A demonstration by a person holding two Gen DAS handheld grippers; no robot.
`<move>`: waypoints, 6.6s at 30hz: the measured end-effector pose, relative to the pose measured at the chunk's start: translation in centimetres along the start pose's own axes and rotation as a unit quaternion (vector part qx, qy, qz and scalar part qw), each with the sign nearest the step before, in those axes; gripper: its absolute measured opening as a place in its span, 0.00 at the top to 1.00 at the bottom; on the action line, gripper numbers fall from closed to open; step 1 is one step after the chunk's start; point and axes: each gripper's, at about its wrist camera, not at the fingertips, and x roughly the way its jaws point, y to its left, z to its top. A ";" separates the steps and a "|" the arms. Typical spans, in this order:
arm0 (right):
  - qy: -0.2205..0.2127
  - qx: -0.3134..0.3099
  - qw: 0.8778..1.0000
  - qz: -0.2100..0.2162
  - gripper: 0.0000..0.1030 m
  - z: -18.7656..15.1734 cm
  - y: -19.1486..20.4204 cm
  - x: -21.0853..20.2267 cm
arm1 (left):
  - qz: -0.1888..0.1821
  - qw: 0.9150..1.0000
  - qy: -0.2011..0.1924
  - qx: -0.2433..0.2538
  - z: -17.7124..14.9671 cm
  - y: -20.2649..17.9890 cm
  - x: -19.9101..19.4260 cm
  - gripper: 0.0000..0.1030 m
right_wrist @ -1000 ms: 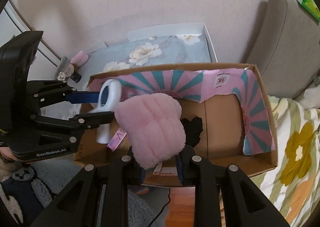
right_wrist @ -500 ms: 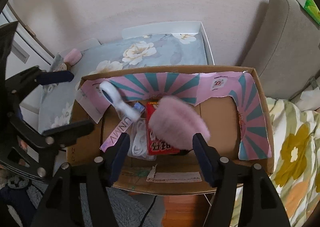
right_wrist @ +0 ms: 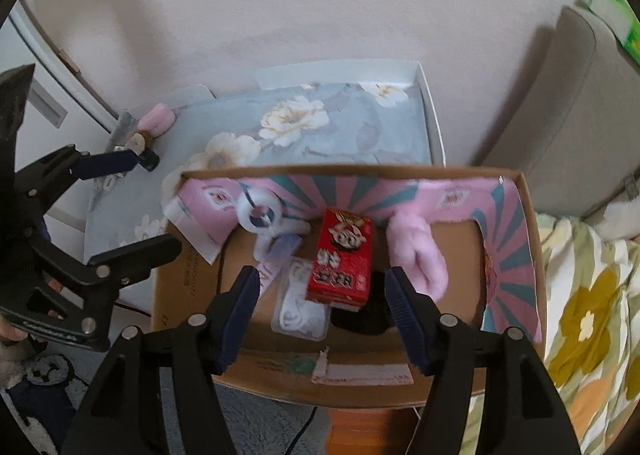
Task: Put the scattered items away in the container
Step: 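Carry white clip and pink slipper into the cardboard box and release both, then grasp the white floral tissue pack with left tool while right tool grasps the black jar, then carry tissue pack and black jar into the cardboard box and open both tools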
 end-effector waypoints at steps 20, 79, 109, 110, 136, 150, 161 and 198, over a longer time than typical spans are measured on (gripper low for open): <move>0.003 -0.161 0.984 0.069 0.41 6.0 10.2 1.8 | 0.138 0.965 0.003 -0.221 -10.6 16.4 -5.9 0.04; 0.069 -0.132 0.982 0.112 0.45 13.4 28.9 25.7 | 0.197 0.969 0.004 -0.148 -12.0 32.7 9.9 0.53; 0.058 -0.097 0.987 0.116 0.66 10.9 25.1 19.9 | 0.132 0.965 -0.040 -0.224 -14.3 33.0 5.7 0.81; 0.058 -0.097 0.987 0.116 0.66 10.7 25.0 19.8 | 0.132 0.965 -0.032 -0.224 -13.6 31.9 6.6 0.80; 0.052 -0.085 0.988 0.121 0.66 10.1 23.4 17.4 | 0.171 0.968 -0.069 -0.171 -12.5 29.4 2.6 0.82; -0.036 -0.074 0.989 0.121 0.66 10.6 20.1 6.8 | 0.130 0.973 -0.103 -0.162 -6.6 20.7 -7.5 0.82; -0.078 -0.029 0.995 0.049 0.66 7.1 9.8 -1.1 | 0.054 0.992 -0.086 -0.080 -0.3 8.5 -6.1 0.82; 0.002 0.004 1.000 -0.010 0.34 1.3 -2.5 0.6 | 0.068 0.997 0.005 -0.028 -0.2 -2.4 2.1 0.04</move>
